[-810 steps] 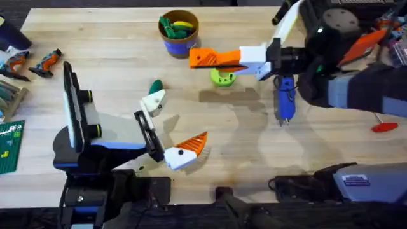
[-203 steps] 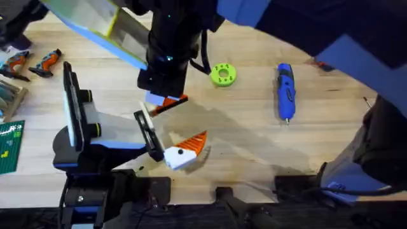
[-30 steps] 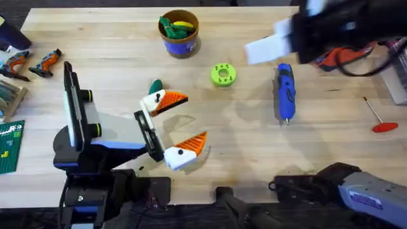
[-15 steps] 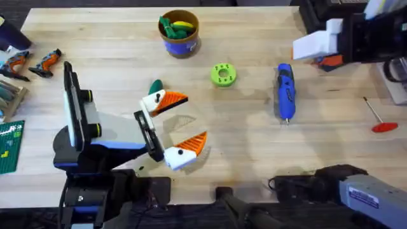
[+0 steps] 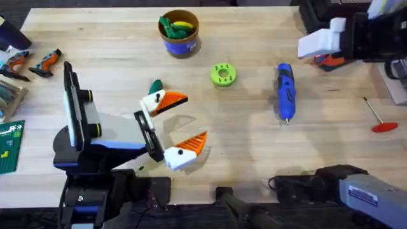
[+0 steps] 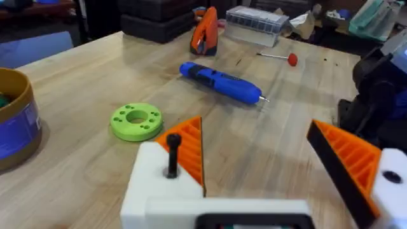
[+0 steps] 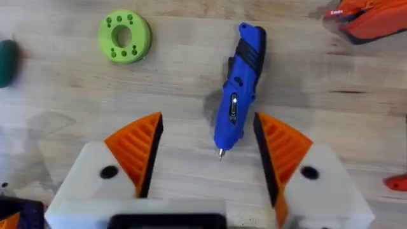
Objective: Pick up the gripper from the table and insert it into the empty holder that is missing its gripper. Then pick up a screw, insert it into the mounting hole, and use the screwdriver to tighten it. Finally, clean up the table by picking up the vegetable and placing it into the bucket.
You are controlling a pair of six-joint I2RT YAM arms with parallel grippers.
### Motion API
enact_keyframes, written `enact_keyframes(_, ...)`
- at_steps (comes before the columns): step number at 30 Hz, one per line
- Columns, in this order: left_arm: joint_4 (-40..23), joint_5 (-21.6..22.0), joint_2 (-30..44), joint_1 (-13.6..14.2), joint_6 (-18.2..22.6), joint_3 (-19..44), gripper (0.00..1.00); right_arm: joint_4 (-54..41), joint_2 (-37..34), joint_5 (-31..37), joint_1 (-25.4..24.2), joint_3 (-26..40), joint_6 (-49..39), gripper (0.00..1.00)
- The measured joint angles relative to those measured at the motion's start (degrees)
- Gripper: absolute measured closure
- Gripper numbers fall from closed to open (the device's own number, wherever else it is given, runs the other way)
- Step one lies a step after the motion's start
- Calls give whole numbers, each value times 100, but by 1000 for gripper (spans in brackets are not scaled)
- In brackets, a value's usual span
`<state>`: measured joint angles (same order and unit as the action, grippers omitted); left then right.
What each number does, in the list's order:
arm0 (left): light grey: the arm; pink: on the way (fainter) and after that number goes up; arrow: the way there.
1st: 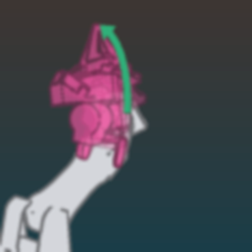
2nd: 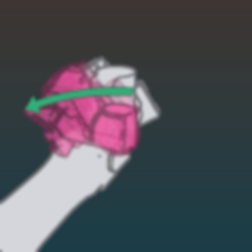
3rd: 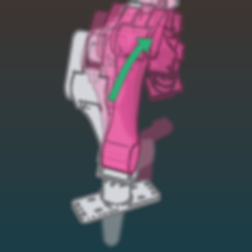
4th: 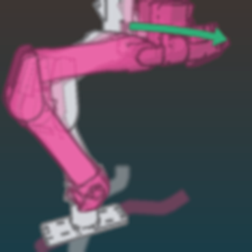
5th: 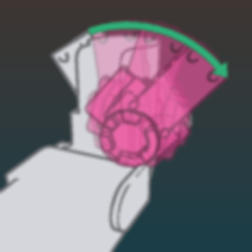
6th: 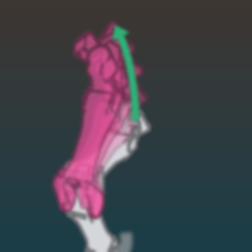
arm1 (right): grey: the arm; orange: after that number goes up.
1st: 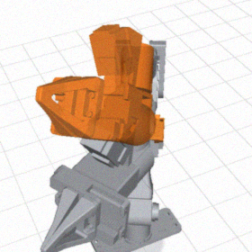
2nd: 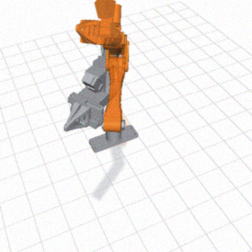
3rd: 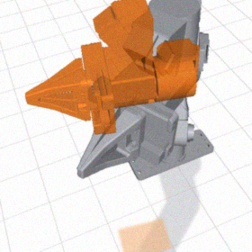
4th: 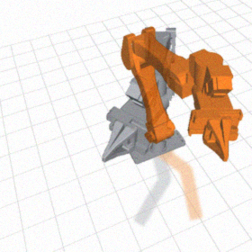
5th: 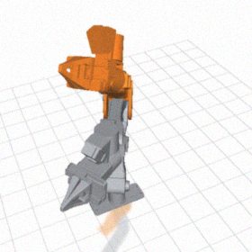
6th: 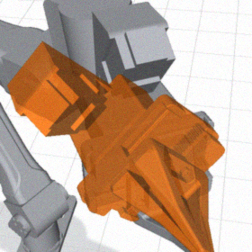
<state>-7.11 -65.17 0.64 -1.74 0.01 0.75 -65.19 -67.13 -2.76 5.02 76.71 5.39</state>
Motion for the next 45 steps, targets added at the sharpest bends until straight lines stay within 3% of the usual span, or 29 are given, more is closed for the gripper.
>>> enact_keyframes(3,0,0,-1,0,1,0,14,-10,-2,2,0,0,19,161)
enact_keyframes(4,-2,0,-2,0,-11,0,107,-13,0,2,0,0,19,161)
enact_keyframes(5,0,0,0,0,-2,0,258,-17,-2,7,0,0,21,161)
enact_keyframes(6,0,0,-2,0,0,0,726,-20,0,15,0,0,21,161)
enact_keyframes(7,0,0,-2,0,2,0,878,-20,-2,17,0,0,21,161)
enact_keyframes(8,2,0,-2,0,32,0,966,-20,-2,20,0,0,21,160)
enact_keyframes(26,1,0,-2,0,26,0,993,-55,-2,41,-23,-60,21,161)
enact_keyframes(34,0,0,-2,0,26,0,993,736,-58,61,-371,-968,150,159)
enact_keyframes(45,2,0,-2,0,26,0,993,1319,-1336,63,-520,-1185,-34,157)
